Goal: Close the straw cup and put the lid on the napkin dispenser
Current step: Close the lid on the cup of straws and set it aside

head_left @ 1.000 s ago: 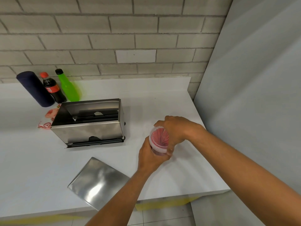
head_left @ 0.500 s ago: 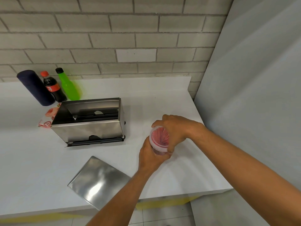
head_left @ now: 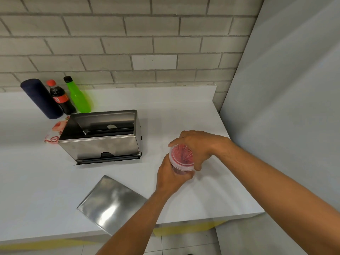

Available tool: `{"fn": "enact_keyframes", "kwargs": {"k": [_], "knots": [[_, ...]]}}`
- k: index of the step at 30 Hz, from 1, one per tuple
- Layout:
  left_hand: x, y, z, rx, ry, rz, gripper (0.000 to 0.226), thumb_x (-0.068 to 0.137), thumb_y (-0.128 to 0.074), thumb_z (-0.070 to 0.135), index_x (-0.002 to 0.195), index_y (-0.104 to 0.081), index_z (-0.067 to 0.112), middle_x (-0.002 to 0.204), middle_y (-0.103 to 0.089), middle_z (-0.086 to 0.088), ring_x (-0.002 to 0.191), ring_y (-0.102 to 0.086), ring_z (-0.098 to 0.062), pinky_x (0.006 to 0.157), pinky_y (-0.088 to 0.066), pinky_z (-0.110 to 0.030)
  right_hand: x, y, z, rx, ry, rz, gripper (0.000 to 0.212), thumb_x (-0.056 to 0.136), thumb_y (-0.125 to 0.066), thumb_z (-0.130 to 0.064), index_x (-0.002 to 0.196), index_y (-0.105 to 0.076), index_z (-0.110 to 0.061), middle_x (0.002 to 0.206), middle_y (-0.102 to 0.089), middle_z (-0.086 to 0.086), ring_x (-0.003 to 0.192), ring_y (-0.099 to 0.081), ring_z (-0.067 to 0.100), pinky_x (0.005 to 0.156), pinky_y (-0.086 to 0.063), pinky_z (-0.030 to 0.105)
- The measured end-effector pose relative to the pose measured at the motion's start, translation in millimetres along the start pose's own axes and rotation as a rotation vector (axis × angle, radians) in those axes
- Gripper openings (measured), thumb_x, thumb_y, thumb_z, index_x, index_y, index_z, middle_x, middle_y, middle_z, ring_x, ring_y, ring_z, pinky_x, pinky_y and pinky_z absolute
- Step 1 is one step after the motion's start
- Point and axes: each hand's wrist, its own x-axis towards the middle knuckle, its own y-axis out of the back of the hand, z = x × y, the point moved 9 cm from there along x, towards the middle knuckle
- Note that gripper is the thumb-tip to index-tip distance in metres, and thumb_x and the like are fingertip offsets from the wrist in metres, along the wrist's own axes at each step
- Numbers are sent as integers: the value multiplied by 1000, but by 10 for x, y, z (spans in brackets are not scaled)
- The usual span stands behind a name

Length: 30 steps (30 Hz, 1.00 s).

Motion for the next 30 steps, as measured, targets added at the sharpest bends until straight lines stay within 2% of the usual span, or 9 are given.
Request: {"fn": "enact_keyframes", "kwargs": {"k": [3, 6, 13, 16, 18, 21, 24, 27, 30], "knots": [[-1, -10, -9, -9, 5, -1, 99, 49, -97, 61, 136, -51, 45, 121, -68, 20, 108, -67, 0, 85, -61, -23, 25, 36, 14, -1, 8, 31, 126, 44, -100, -38, 152, -35, -48, 122, -46, -7, 115, -51, 19, 85, -54, 35], [0, -6, -32, -17, 17, 9, 99, 47, -97, 62, 134, -53, 46, 118, -68, 23, 106, -66, 4, 85, -61, -23, 46, 42, 26, -4, 9, 49, 127, 40, -100, -43, 151, -38, -47, 112, -41, -10, 105, -46, 14, 75, -46, 30], [-13, -6, -15, -7, 7, 21, 100, 46, -95, 69, 134, -52, 47, 118, -68, 22, 105, -67, 3, 83, -62, -22, 36, 65, 38, -20, -16, 71, 128, 38, -101, -46, 151, -39, -46, 113, -37, -9, 103, -42, 14, 74, -44, 30], [-7, 3, 6, 9, 16, 11, 98, 45, -95, 68, 129, -50, 51, 116, -67, 24, 104, -65, 6, 81, -61, -20, 28, 46, 21, -31, -38, 58, 130, 42, -101, -42, 154, -36, -44, 116, -39, -7, 112, -49, 19, 75, -46, 32], [1, -6, 22, 16, 25, -27, 102, 43, -98, 63, 131, -48, 51, 117, -66, 24, 106, -65, 3, 85, -60, -22, 25, 8, 16, -25, -56, 43, 131, 46, -101, -37, 157, -31, -42, 126, -43, -2, 121, -51, 24, 78, -51, 34], [-28, 10, 83, 31, 3, -94, 116, 41, -102, 54, 141, -44, 46, 130, -63, 20, 120, -62, -5, 95, -58, -28, -5, -50, 8, -29, -71, 41, 137, 51, -101, -32, 161, -20, -41, 142, -41, 3, 131, -47, 27, 92, -54, 39], [-98, 182, 121, 103, -20, -77, 129, 49, -101, 49, 156, -31, 36, 151, -51, 11, 137, -50, -10, 107, -50, -34, -64, -58, -38, -76, -57, 72, 145, 53, -100, -37, 164, -6, -40, 166, -24, 6, 149, -29, 31, 113, -42, 41], [-189, 567, 66, 165, 32, 54, 116, 62, -99, 38, 157, -34, 28, 155, -47, 7, 139, -47, -12, 111, -44, -32, -134, 17, -226, -40, 20, 163, 142, 57, -97, -46, 164, -4, -41, 172, -15, 4, 156, -17, 30, 120, -28, 40], [-326, 1078, -28, 232, 100, 223, 91, 72, -93, 31, 150, -46, 27, 149, -52, 4, 133, -52, -19, 109, -47, -38, -201, 57, -530, 30, 132, 245, 126, 65, -89, -54, 163, -13, -39, 169, -23, 1, 153, -23, 26, 118, -29, 36]]}}
